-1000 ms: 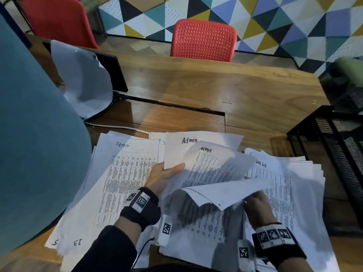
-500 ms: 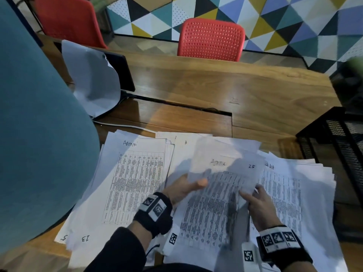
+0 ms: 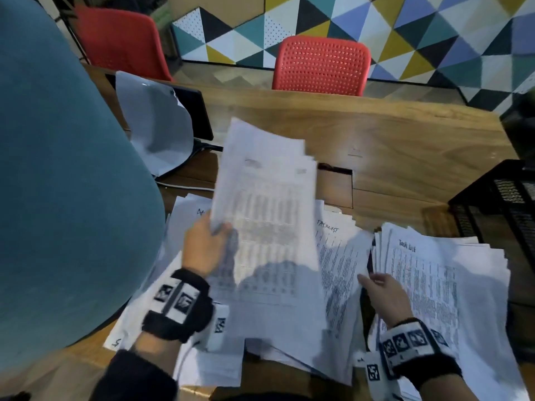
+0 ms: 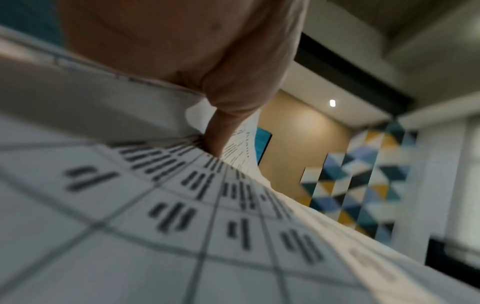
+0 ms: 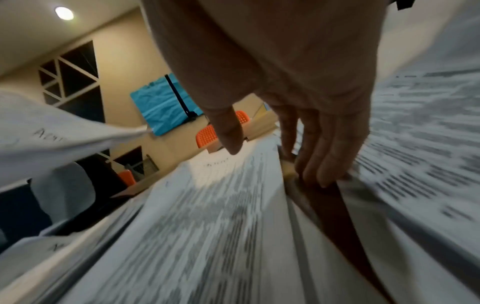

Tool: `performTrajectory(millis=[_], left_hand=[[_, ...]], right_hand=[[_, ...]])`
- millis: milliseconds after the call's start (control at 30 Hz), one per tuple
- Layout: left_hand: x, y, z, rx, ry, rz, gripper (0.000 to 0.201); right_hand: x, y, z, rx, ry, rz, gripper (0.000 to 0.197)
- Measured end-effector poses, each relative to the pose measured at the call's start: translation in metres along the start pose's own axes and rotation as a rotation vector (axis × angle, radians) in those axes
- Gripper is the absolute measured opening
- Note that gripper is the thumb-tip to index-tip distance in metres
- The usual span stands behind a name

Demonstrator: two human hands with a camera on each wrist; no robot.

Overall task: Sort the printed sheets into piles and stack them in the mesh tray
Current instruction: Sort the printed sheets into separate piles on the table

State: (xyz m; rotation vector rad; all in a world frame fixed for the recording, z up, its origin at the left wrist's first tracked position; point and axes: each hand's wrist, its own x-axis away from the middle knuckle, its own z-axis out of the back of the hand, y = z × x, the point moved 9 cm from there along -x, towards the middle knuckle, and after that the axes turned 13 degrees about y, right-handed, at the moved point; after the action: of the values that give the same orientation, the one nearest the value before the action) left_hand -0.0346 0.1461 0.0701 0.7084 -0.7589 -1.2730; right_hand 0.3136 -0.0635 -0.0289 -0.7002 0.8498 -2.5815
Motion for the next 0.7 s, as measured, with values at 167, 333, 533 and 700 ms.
performTrajectory(millis=[167, 333, 533, 700], left_hand=[[-0.007, -0.078, 0.028, -0.656, 0.005, 0.09, 0.039], [0.018, -0.085, 0.015, -0.809, 0.176, 0.006, 0.044], [0.087, -0.016, -0.096, -0.378, -0.209, -0.543, 0.035], [0.106, -0.03, -0.14, -0.433, -0.469, -0.419, 0.04]], right_hand=[[0.002, 0.025, -0.014, 0.274, 0.106, -0.031, 0.054], [0.006, 0.012, -0.034, 0.271, 0.078, -0.091, 0.09], [0.008, -0.014, -0.028, 0.193, 0.17, 0.146, 0.033], [0.011, -0.014, -0.011, 0.053, 0.218, 0.329, 0.032]])
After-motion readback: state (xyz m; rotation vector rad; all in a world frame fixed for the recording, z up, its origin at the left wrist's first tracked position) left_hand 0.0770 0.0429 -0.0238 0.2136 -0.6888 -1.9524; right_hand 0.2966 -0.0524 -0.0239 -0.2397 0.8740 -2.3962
